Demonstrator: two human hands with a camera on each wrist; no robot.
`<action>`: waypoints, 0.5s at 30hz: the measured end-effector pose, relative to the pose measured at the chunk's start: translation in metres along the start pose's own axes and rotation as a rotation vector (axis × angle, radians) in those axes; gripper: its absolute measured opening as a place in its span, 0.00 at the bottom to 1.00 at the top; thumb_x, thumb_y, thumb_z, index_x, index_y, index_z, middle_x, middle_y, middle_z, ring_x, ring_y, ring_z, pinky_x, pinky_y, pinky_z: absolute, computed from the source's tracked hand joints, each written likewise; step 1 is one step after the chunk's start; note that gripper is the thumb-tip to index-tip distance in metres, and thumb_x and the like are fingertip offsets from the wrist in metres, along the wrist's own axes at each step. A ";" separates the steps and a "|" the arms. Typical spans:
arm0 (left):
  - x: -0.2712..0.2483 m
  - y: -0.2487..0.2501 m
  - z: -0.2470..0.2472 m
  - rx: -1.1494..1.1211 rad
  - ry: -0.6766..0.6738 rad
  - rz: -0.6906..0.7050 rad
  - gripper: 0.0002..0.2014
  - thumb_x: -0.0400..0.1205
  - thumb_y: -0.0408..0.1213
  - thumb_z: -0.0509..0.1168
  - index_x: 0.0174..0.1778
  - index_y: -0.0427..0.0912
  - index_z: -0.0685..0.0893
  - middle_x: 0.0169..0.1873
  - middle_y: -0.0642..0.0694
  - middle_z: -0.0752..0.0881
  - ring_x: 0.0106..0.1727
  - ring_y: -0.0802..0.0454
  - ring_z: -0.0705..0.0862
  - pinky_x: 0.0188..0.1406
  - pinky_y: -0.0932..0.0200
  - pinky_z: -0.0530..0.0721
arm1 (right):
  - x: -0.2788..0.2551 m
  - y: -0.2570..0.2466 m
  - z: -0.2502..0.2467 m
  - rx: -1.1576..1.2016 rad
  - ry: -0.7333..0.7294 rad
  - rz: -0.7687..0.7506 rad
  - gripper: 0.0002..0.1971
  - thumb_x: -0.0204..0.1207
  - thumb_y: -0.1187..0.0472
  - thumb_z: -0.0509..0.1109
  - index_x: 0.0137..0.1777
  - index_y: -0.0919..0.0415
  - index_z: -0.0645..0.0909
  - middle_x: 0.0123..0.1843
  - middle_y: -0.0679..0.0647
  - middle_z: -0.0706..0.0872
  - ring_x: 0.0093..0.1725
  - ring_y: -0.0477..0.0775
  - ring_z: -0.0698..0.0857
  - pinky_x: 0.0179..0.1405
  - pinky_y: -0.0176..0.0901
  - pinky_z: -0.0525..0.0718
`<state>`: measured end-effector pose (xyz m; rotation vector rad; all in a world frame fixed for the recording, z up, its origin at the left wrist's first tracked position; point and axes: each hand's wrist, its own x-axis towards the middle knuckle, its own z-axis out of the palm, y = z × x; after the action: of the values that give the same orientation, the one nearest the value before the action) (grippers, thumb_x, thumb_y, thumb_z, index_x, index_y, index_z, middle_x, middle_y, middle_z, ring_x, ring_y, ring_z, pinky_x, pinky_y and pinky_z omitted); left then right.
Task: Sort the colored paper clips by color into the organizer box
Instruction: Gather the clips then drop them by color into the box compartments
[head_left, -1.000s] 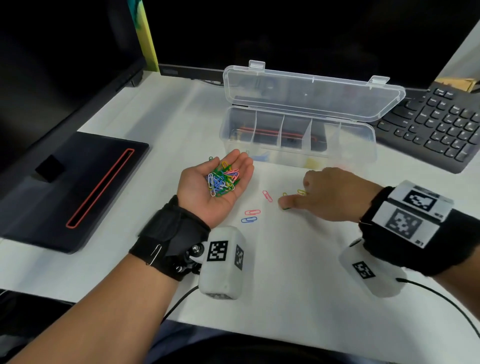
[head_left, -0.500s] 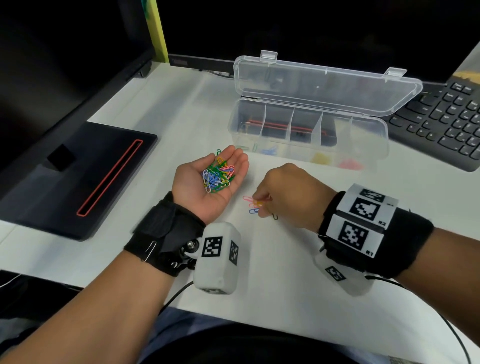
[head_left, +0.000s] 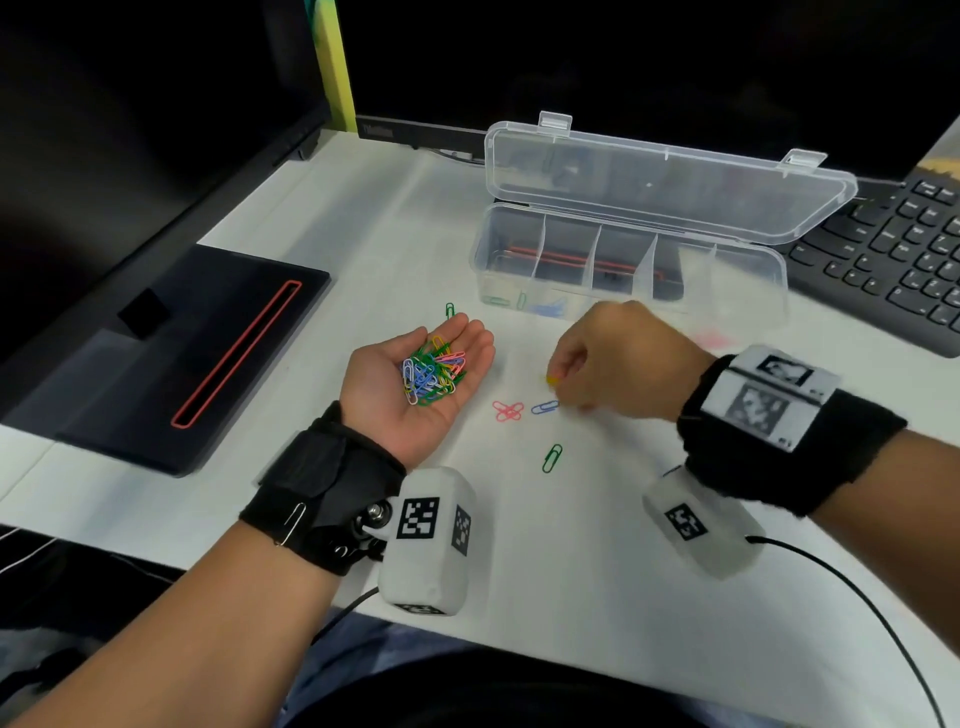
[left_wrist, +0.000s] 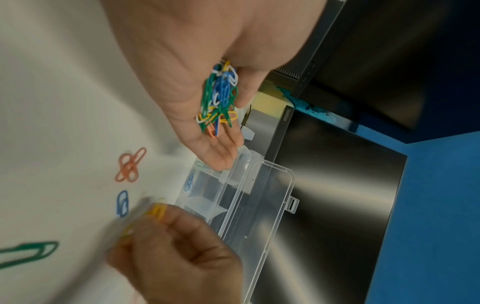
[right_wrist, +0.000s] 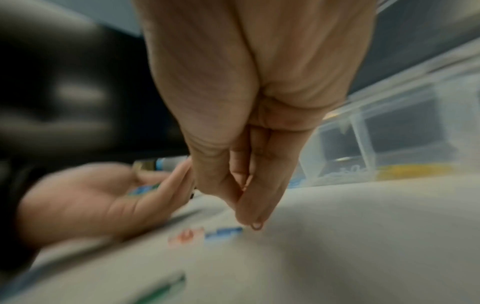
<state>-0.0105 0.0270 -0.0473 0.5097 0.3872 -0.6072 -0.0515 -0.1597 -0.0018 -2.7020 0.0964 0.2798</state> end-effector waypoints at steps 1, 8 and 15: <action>0.000 -0.001 0.000 0.006 0.004 -0.004 0.17 0.86 0.33 0.53 0.51 0.25 0.84 0.46 0.32 0.89 0.51 0.37 0.86 0.49 0.41 0.87 | 0.000 -0.001 -0.006 0.112 0.026 0.022 0.03 0.68 0.65 0.75 0.37 0.59 0.90 0.30 0.50 0.91 0.31 0.44 0.88 0.42 0.38 0.88; -0.002 -0.015 0.011 0.076 0.027 -0.080 0.19 0.86 0.33 0.52 0.41 0.26 0.85 0.37 0.32 0.89 0.42 0.36 0.87 0.48 0.45 0.83 | 0.002 -0.055 -0.025 0.277 0.131 -0.254 0.05 0.70 0.65 0.75 0.43 0.58 0.91 0.36 0.51 0.92 0.37 0.48 0.91 0.46 0.41 0.88; -0.004 -0.009 0.010 0.015 -0.027 -0.082 0.06 0.73 0.25 0.61 0.37 0.31 0.83 0.32 0.39 0.84 0.31 0.47 0.81 0.56 0.54 0.77 | 0.009 -0.075 -0.012 -0.196 -0.089 -0.388 0.13 0.74 0.54 0.75 0.58 0.51 0.89 0.46 0.51 0.92 0.45 0.47 0.86 0.42 0.35 0.81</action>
<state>-0.0178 0.0167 -0.0403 0.5017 0.3792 -0.6960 -0.0319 -0.0965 0.0371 -2.8179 -0.4997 0.3026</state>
